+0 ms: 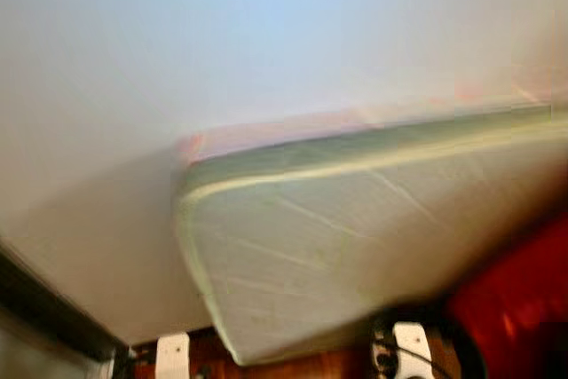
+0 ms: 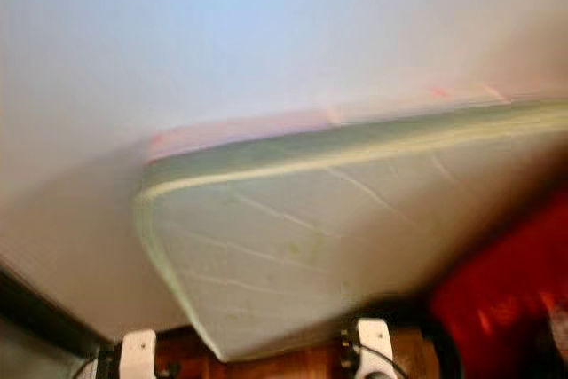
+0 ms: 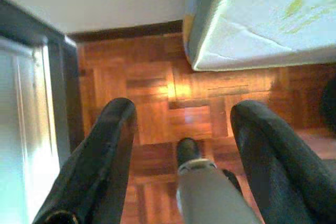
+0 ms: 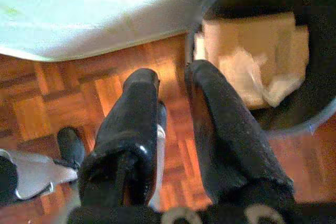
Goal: Clean up the room
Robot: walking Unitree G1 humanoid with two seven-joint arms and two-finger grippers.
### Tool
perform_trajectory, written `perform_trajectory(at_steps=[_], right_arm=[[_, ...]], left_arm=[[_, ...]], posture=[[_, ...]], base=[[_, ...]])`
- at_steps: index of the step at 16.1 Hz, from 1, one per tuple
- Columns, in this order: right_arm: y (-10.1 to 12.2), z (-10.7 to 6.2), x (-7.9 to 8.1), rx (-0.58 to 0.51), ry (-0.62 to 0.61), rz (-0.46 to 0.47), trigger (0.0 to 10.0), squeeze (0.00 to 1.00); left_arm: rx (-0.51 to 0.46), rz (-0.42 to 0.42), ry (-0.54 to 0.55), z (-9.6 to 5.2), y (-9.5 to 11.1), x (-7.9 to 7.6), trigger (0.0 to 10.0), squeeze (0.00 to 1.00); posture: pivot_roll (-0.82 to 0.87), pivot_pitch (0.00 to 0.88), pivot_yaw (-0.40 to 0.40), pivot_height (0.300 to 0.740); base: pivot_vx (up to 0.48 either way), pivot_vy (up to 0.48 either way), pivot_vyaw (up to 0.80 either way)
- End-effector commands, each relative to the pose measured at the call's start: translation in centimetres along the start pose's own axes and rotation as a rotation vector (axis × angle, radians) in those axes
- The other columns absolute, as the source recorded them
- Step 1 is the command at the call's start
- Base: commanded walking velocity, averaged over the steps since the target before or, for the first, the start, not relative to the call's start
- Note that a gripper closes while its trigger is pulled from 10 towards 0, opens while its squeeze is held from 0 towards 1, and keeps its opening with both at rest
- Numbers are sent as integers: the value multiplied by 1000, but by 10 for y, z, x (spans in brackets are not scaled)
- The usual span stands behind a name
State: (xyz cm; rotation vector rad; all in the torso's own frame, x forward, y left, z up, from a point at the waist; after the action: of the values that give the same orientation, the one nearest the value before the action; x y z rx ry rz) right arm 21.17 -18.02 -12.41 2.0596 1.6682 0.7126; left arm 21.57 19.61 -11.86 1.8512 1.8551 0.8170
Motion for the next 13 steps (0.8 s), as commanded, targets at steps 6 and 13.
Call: perform_trajectory(at_steps=[6, 13], right_arm=[[-4, -1, -19, 74, -71, 194, 10000, 0], [-3, -1, -19, 58, -69, 200, 10000, 0]], left_arm=[[-22, 89, -79, 9, 33, 1, 10000, 0], [-20, 110, -79, 9, 32, 2, 10000, 0]], posture=[[-50, 44, 53, 740], [-55, 68, 51, 740]], base=[[0, 0, -788], [0, 0, -557]])
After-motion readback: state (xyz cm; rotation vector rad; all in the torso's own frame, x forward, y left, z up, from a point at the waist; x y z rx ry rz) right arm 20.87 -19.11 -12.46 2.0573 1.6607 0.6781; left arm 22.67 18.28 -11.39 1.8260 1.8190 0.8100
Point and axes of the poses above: a point about 5 cm out from each wrist's last joint towards the gripper, its own z axis pointing out of the wrist towards the gripper, its own y axis along the axis of the wrist's last joint, x = y × z, the point moved 5 cm from there along z, pointing out of the wrist towards the gripper, and after that the axes turned 10 degrees about z, right-handed, at the moved point
